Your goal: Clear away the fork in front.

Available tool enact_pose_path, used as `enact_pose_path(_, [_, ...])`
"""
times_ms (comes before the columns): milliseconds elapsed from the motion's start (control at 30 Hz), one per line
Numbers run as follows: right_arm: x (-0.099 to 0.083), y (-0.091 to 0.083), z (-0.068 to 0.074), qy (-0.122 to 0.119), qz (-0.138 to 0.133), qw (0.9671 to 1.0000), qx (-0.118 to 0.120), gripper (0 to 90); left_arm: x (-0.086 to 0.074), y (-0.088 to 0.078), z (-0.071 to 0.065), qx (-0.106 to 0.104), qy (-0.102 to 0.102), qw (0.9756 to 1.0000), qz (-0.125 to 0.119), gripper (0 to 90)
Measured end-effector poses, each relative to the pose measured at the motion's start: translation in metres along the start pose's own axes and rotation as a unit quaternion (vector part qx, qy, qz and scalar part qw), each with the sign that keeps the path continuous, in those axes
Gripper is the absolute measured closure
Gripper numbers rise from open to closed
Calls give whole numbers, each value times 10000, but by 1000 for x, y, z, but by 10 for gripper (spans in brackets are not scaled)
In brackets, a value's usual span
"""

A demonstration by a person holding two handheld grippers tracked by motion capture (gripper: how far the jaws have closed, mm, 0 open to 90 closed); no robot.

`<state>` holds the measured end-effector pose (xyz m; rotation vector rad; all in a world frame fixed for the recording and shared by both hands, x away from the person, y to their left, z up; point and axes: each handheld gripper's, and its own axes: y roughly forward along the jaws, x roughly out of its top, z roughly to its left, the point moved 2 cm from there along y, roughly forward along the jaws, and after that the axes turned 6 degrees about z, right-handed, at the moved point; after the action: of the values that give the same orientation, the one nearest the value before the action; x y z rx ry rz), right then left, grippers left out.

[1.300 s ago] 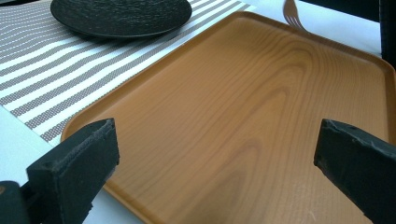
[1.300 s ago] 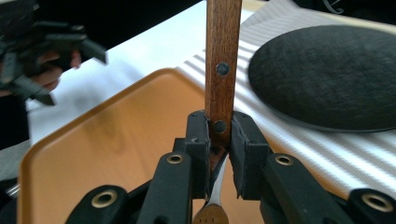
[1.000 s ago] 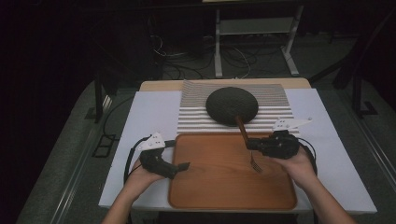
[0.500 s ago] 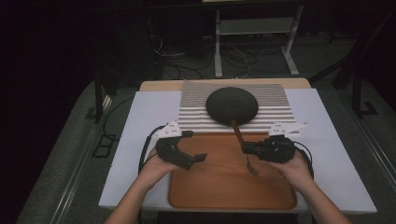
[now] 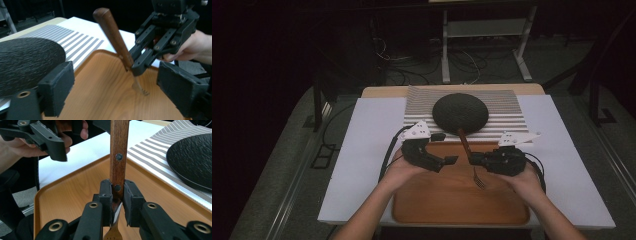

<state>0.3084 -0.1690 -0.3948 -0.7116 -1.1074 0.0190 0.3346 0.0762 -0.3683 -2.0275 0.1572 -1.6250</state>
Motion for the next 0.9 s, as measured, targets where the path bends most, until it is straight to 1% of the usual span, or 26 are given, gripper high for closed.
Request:
enact_pose_path(33, [0,1,1,-3,-11,10000,17,770,0,1,-1,-14,-7,10000,-27,150])
enact_pose_path(67, [0,2,2,-8,-17,10000,35,770,1,2,-2,15,-6,10000,-66,170])
enact_pose_path(133, [0,4,4,-21,-18,10000,58,770,1,2,-3,22,-10,9999,-107,220])
enact_pose_path(167, [1,6,6,-49,-8,10000,72,770,1,2,-5,32,-51,9999,-159,251])
enact_pose_path(267, [1,9,10,-88,-12,9999,104,770,0,3,-6,68,-88,9998,-138,306])
enact_pose_path(367, [2,10,12,-118,-20,9999,103,770,0,4,-7,119,-115,9998,-143,341])
enact_pose_path(400, [3,12,14,-143,-40,9998,116,770,-1,5,-8,126,-164,9997,-146,358])
enact_pose_path(567, [4,16,19,-190,-65,9997,135,770,-2,7,-10,78,-204,9997,-115,464])
enact_pose_path(600, [5,17,21,-200,-93,9997,146,770,-3,8,-10,83,-261,9996,-112,490])
enact_pose_path(633, [5,17,21,-200,-93,9997,146,770,-3,8,-10,83,-261,9996,-112,517])
enact_pose_path(667, [6,18,22,-230,-120,9996,142,770,-2,8,-10,43,-322,9993,-179,542])
enact_pose_path(733, [7,18,24,-265,-128,9995,113,770,-2,8,-10,44,-357,9991,-212,590])
enact_pose_path(800, [7,19,24,-280,-135,9995,96,770,-2,8,-11,30,-379,9990,-226,604])
enact_pose_path(833, [8,19,25,-273,-143,9995,68,770,-1,8,-11,14,-408,9989,-248,650])
enact_pose_path(900, [8,20,25,-273,-155,9995,58,770,-1,8,-11,9,-437,9987,-258,668])
